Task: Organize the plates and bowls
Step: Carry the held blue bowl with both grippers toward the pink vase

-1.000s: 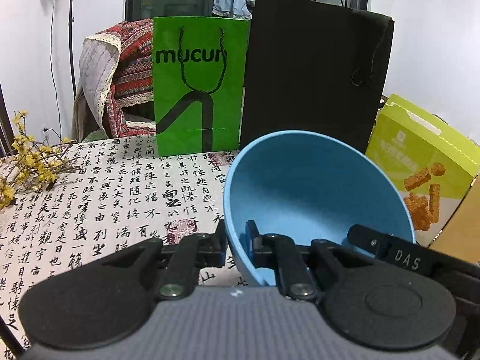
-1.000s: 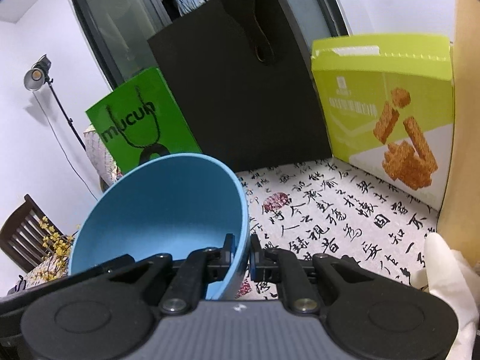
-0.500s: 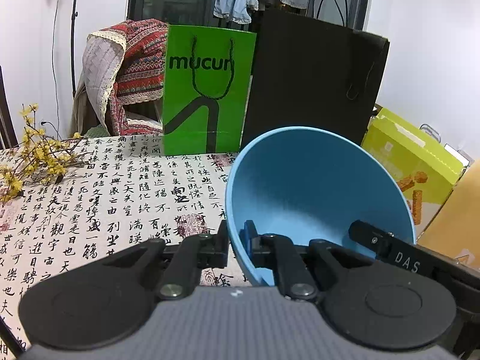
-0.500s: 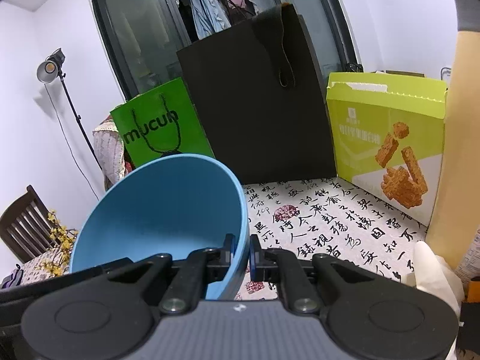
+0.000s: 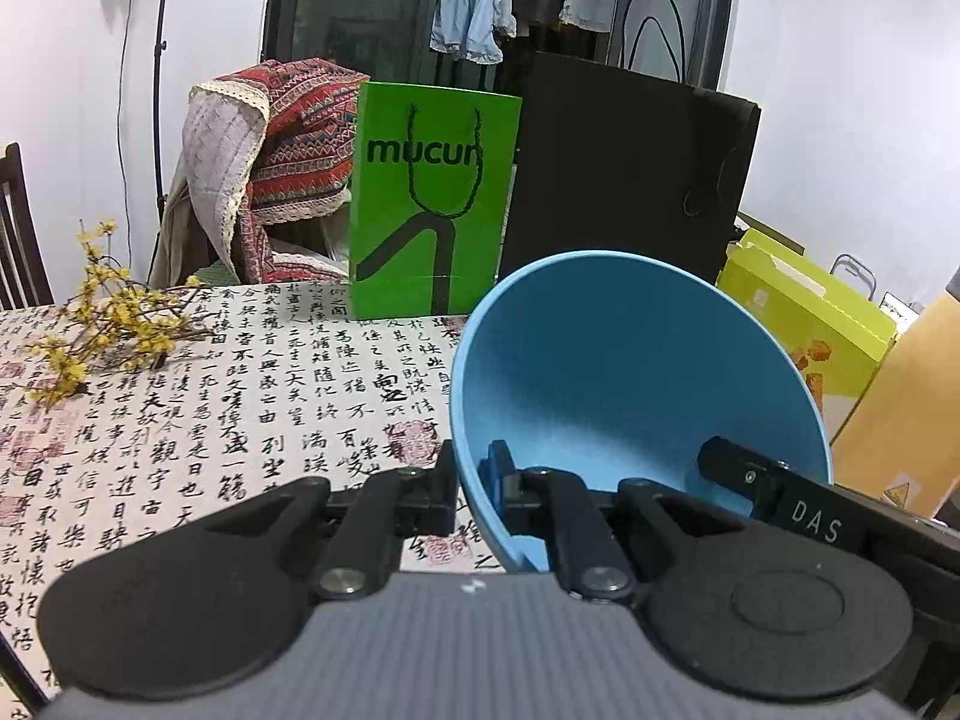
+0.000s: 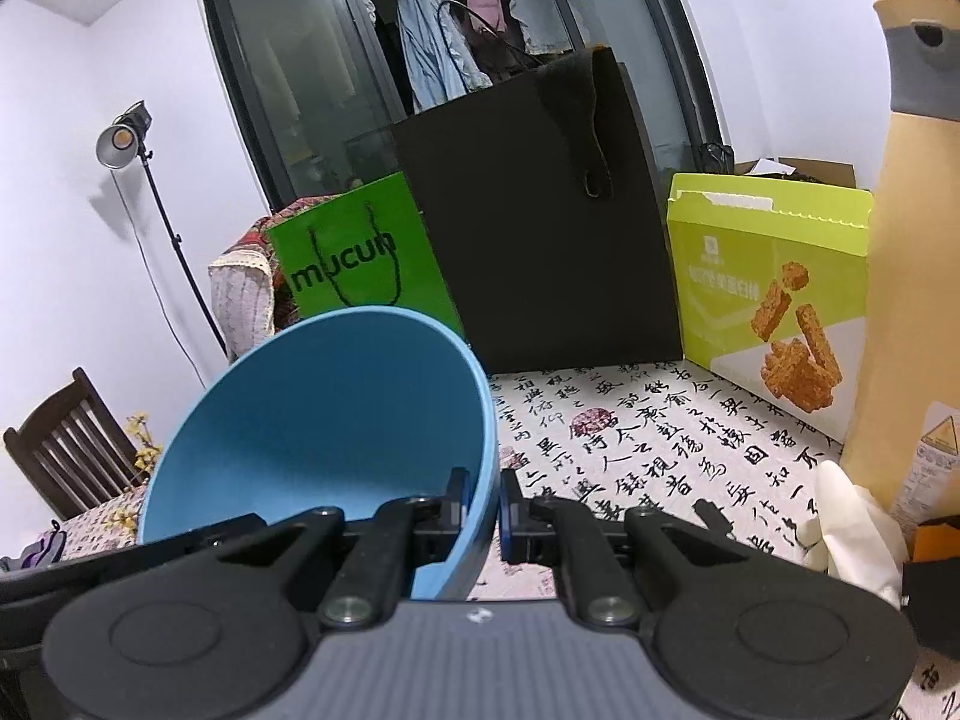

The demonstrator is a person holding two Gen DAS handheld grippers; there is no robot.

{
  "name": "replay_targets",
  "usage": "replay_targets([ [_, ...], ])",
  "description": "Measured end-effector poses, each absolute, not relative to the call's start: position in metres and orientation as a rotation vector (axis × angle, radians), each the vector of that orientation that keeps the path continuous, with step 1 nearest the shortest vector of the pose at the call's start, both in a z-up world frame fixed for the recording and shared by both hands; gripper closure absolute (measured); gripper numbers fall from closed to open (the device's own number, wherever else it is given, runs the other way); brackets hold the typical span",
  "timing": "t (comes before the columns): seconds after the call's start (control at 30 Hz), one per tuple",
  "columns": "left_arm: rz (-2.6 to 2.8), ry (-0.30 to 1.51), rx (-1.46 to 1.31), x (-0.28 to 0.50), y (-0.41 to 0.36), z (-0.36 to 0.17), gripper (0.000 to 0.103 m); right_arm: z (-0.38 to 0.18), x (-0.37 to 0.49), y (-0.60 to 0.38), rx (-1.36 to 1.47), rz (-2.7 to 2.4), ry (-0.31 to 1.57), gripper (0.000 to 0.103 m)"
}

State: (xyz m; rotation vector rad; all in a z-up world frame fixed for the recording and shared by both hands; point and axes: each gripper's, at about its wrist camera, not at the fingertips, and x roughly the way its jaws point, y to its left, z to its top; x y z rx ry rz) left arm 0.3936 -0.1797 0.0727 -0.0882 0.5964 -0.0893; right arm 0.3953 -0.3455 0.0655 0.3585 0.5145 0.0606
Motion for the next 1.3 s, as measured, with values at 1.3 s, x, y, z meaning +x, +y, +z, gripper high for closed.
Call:
replay_targets([
  [1.3, -0.049, 0.55, -0.132, 0.268, -0.076, 0.087, 0.092, 0.086, 0.279, -0.236, 0.313, 0.113, 0.481, 0.094],
])
